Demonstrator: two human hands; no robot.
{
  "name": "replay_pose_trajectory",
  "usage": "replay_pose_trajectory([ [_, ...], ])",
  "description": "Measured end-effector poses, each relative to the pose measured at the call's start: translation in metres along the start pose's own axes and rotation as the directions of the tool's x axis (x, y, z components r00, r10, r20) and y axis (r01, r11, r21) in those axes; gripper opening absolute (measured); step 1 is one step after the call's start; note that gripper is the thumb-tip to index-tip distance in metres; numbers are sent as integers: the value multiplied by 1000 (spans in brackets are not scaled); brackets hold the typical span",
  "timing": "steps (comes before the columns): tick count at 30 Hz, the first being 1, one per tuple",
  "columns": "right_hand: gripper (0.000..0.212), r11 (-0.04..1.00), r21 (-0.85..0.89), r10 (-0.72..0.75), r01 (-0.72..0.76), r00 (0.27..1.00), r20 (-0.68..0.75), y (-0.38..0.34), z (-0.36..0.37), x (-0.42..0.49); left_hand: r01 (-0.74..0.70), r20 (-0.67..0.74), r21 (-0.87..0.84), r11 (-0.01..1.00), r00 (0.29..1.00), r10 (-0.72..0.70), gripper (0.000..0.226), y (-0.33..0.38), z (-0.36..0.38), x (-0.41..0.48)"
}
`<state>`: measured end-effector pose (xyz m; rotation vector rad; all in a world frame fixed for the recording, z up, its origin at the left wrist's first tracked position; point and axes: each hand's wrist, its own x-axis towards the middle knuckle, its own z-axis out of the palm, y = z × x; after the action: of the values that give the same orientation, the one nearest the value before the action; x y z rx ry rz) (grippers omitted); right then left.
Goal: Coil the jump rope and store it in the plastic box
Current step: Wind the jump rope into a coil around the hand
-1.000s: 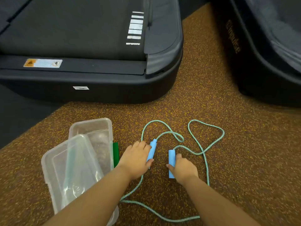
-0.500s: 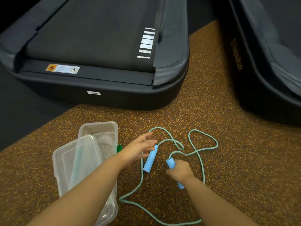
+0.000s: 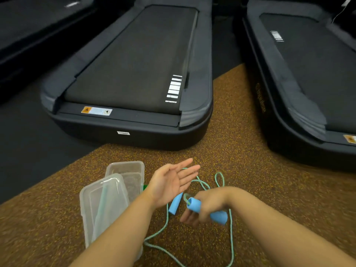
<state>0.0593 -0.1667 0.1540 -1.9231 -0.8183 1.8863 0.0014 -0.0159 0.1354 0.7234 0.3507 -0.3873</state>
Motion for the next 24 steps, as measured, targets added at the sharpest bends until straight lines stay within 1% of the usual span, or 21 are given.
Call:
replay_pose_trajectory([
  [2,58,998,-33,-55,57,997,52,-24,0,-25,29,40,31,999,999,-31,57,2,14,-6],
  [4,61,994,-15,-102,105,984,146,-45,-2,-51,62,107,51,997,992,-67,64,4,26,-13],
  [6,59,991,40,-137,132,962,237,-66,-6,-77,108,182,63,992,976,-117,77,8,34,-24],
  [8,55,986,109,-151,126,952,266,-83,-11,-97,132,244,103,986,957,-153,91,11,38,-36],
  [11,56,986,86,-157,142,967,198,-98,-22,-119,188,333,110,976,918,-215,103,17,45,-56],
  [13,55,983,81,-179,168,970,167,-106,-26,-133,207,391,155,966,885,-252,115,24,51,-69],
  [15,50,972,106,-224,209,961,161,-111,-27,-146,195,472,225,955,835,-281,124,32,58,-82],
  [18,45,946,149,-301,289,951,68,-114,-26,-158,164,568,261,951,771,-289,126,42,63,-96],
  [20,42,920,131,-369,370,929,-38,-116,-22,-161,158,610,265,951,736,-292,127,46,64,-105],
  [21,39,903,117,-399,413,908,-125,-117,-19,-160,152,631,269,951,718,-293,127,47,64,-110],
  [23,34,863,91,-454,496,843,-286,-118,-14,-158,142,668,277,950,682,-297,125,49,66,-120],
  [24,35,837,98,-477,538,806,-350,-118,-11,-155,135,684,275,952,669,-292,123,49,68,-125],
])
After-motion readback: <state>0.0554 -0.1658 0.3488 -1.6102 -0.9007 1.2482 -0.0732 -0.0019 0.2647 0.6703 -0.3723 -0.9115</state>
